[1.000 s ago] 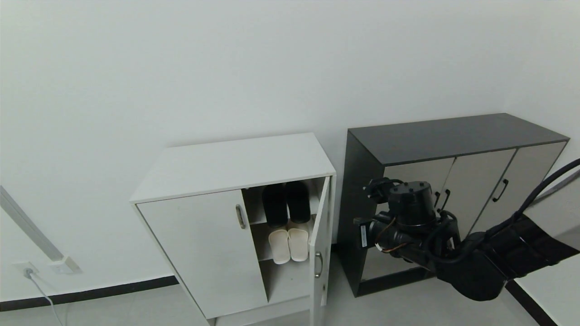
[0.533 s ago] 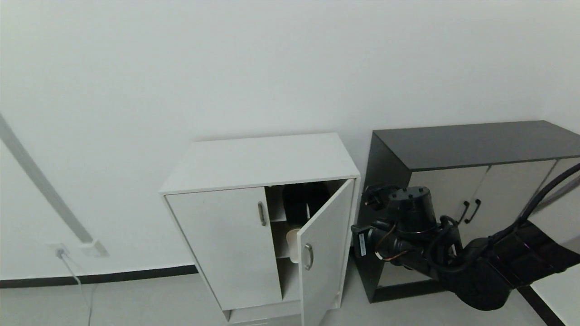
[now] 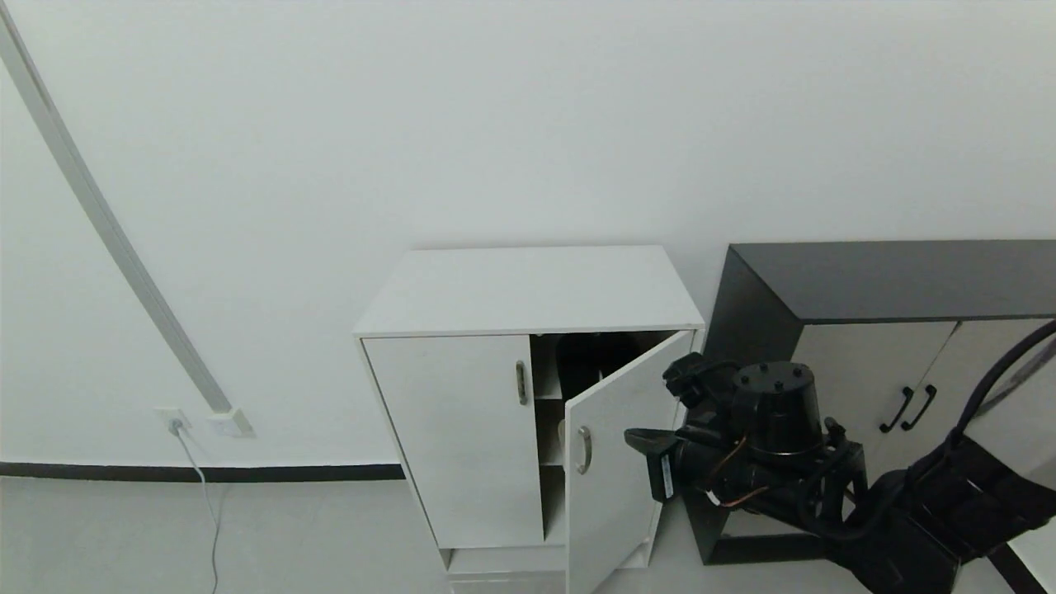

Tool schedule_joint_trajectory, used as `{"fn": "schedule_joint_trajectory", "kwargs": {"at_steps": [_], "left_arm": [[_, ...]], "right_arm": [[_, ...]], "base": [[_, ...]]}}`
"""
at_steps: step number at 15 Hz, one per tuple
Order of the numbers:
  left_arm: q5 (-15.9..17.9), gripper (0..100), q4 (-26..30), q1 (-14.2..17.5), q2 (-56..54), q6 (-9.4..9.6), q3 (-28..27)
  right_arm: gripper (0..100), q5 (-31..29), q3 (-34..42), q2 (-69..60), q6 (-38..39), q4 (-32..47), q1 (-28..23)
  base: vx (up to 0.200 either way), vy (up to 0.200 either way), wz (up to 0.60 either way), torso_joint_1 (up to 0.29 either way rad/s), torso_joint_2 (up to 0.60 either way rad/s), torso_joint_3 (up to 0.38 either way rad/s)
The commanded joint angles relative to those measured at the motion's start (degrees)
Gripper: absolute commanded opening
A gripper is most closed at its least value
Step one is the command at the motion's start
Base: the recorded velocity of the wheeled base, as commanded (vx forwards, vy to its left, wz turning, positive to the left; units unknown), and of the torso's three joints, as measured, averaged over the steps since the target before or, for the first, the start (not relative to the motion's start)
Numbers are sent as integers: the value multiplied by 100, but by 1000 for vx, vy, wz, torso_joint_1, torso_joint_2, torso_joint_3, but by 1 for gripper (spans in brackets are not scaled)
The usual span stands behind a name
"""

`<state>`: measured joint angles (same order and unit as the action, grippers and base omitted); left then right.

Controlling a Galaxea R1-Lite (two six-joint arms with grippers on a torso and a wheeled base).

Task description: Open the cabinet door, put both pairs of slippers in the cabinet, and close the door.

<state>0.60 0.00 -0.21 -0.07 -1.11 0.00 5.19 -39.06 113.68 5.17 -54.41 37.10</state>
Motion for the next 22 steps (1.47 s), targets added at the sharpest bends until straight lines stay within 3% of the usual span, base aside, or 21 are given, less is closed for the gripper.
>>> {"fn": "schedule_joint_trajectory", "kwargs": {"at_steps": [1, 3, 11, 17, 22], "left_arm": [[2, 0, 0, 3, 7, 5, 0], [2, 0, 0, 3, 7, -3, 0], [2, 0, 0, 3, 7, -3, 0], [11, 0, 0, 3, 7, 5, 0], [11, 0, 0, 3, 7, 5, 0]], "right_arm": [[0, 324, 276, 49, -218, -53, -220], [0, 351, 294, 216, -244, -70, -264], [0, 368, 302, 515, -306, -105, -255], [0, 342, -23, 867, -236, -167, -255], [0, 237, -726, 1614, 37, -316, -247]], "base": [[0, 0, 0, 0, 0, 0], [0, 0, 0, 0, 0, 0], [200, 0, 0, 3, 1, 5], [0, 0, 0, 0, 0, 0], [0, 0, 0, 0, 0, 0]]}}
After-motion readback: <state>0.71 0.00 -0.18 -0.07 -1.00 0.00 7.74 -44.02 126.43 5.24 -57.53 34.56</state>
